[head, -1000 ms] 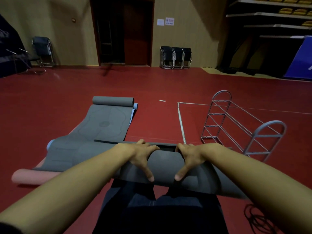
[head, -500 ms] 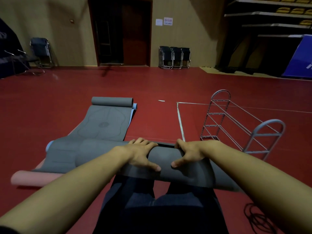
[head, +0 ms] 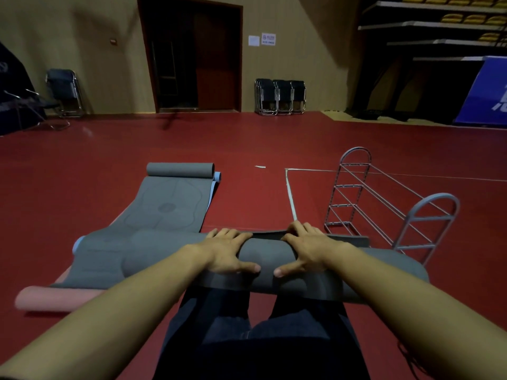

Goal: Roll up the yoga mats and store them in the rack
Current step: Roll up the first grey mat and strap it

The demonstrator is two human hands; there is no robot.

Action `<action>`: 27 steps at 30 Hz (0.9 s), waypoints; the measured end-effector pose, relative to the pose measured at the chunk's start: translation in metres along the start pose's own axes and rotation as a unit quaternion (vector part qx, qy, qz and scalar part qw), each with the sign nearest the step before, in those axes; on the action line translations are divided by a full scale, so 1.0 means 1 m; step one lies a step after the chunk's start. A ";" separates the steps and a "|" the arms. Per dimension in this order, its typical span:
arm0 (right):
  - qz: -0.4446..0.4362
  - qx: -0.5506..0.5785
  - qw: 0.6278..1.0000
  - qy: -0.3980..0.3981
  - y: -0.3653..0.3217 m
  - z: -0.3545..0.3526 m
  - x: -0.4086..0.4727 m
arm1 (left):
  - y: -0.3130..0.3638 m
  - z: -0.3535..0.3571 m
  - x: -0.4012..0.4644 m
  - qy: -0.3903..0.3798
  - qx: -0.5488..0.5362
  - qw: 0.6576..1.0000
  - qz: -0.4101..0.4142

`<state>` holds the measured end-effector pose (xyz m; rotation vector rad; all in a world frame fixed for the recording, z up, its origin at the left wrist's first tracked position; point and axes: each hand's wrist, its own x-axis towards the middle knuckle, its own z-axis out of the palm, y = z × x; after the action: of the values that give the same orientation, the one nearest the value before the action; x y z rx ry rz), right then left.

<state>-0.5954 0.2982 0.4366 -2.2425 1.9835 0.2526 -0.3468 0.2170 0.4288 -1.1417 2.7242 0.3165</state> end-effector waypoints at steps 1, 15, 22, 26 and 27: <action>0.000 0.004 1.000 0.004 0.000 0.000 0.001 | 0.000 0.001 0.001 -0.001 0.001 1.000 0.000; 0.035 -0.010 0.996 0.079 0.001 0.004 -0.001 | -0.004 0.003 0.013 0.098 0.050 0.994 0.008; 0.080 0.075 0.994 -0.025 0.005 0.004 0.003 | 0.000 0.002 0.014 0.110 0.032 0.993 0.004; 0.085 0.054 0.994 -0.051 0.005 0.001 0.003 | 0.001 0.001 0.014 0.071 0.001 0.997 -0.014; 0.080 0.056 0.993 -0.068 0.006 -0.002 0.003 | 0.001 0.000 0.015 0.060 -0.019 0.998 -0.018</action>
<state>-0.6013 0.2944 0.4381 -1.9471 2.0528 0.2939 -0.3577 0.2077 0.4250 -1.2584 2.8073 0.3059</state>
